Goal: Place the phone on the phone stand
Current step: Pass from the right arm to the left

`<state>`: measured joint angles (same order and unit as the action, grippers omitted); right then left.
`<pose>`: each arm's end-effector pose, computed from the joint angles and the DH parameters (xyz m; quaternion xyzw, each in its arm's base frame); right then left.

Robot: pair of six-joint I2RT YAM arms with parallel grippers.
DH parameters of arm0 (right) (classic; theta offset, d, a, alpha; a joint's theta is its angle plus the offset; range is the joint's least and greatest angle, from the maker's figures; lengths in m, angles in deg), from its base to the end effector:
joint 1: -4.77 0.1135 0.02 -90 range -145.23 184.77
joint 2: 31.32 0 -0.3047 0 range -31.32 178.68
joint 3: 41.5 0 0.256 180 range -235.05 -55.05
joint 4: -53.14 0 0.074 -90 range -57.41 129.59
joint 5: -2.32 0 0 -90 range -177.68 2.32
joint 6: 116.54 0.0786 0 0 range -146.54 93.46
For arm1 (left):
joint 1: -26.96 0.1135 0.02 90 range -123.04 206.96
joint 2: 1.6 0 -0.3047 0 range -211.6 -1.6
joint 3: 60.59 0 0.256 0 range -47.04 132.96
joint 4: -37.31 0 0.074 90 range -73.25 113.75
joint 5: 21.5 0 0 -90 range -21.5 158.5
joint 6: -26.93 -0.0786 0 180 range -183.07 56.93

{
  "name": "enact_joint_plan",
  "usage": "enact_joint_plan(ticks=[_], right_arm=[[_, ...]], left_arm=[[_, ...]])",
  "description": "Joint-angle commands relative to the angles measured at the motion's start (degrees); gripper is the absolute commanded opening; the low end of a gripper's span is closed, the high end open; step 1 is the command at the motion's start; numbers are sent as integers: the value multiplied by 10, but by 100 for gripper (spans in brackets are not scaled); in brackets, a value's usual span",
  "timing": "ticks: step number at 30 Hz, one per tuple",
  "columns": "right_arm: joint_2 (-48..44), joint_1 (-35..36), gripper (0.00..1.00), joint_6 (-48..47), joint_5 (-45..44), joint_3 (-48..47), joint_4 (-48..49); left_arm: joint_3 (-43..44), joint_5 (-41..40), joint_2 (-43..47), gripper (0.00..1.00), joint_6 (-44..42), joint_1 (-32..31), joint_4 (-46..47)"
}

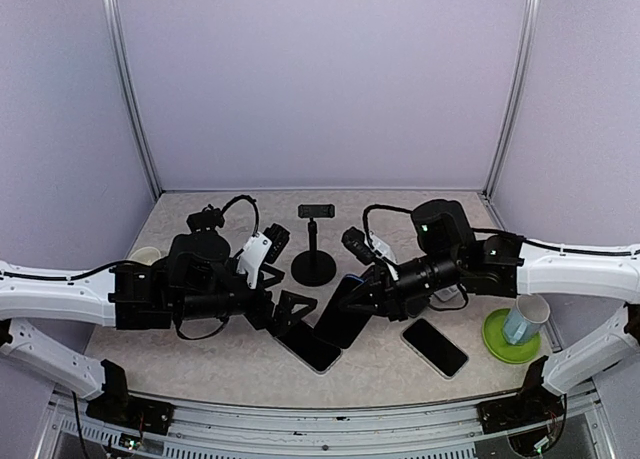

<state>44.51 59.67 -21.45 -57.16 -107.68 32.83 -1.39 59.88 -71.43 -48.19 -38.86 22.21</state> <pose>0.1517 0.2852 0.2952 -0.4712 0.7022 0.4387 0.3041 0.1349 -0.2718 0.2864 0.3270 0.7795 -0.2949 0.4454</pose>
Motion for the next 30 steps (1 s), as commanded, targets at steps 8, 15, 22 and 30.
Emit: enact_joint_plan(ticks=[8,15,22,30], right_arm=[[-72,-2,0,-71,107,12,9],[-68,-3,0,-69,126,13,14],[-58,2,0,-62,146,16,30],[-47,7,0,-61,147,15,35]], left_arm=[[-39,238,20,96,-33,28,90],[-36,313,-16,89,-31,25,130],[-10,353,-66,73,-32,15,139],[5,375,-105,37,-27,11,152]])
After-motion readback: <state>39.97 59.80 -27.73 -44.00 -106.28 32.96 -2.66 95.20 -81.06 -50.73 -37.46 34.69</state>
